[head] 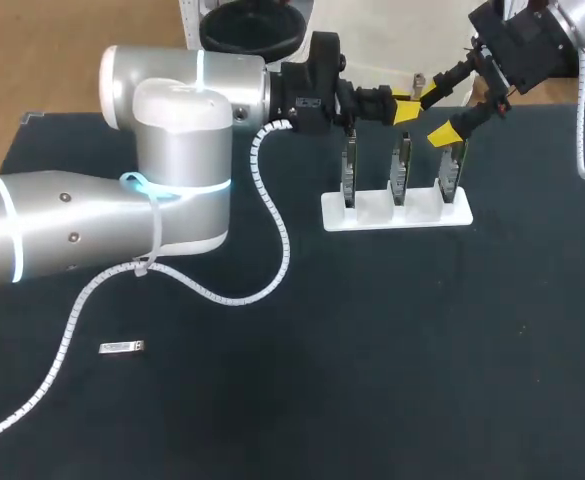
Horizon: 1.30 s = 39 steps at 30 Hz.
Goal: Pick up the optical module with the left hand, and insert it into the network port with the right hand.
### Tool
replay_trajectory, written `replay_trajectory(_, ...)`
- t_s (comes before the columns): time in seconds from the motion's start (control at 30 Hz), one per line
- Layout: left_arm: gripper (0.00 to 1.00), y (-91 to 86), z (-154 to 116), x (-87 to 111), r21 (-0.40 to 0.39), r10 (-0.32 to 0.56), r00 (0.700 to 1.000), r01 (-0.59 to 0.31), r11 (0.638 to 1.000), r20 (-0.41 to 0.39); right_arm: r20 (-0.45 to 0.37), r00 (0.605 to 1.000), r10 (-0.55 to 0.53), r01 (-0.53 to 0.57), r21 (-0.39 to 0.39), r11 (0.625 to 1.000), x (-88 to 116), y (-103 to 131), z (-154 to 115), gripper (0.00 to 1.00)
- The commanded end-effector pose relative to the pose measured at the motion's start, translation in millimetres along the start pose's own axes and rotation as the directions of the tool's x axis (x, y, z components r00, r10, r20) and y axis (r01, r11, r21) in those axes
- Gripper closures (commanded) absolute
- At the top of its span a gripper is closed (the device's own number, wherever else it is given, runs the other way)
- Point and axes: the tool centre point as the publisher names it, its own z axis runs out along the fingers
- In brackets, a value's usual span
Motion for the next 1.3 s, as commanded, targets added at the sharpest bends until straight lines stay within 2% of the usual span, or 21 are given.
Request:
replay_trajectory(0.03, 1.0, 2.5, 1.9, 3.1, -0.001, -0.008, 1.0, 0.008, 1.0, 0.007, 0.0, 1.0, -0.001, 0.001, 0.003, 1.0, 0.1, 1.1, 0.3, 0.0)
replay_trajectory(1.1, 1.0, 10.5, 4.5, 9.0, 0.023, -0.021, 1.0, 0.021, 1.0, 0.001, 0.0, 1.0, -0.001, 0.001, 0.003, 1.0, 0.1, 1.1, 0.3, 0.0)
replay_trajectory(1.3, 1.0, 11.2, 4.5, 9.2, 0.051, -0.022, 1.0, 0.021, 0.998, 0.009, 0.0, 1.0, -0.001, 0.001, 0.003, 1.0, 0.1, 1.1, 0.3, 0.0)
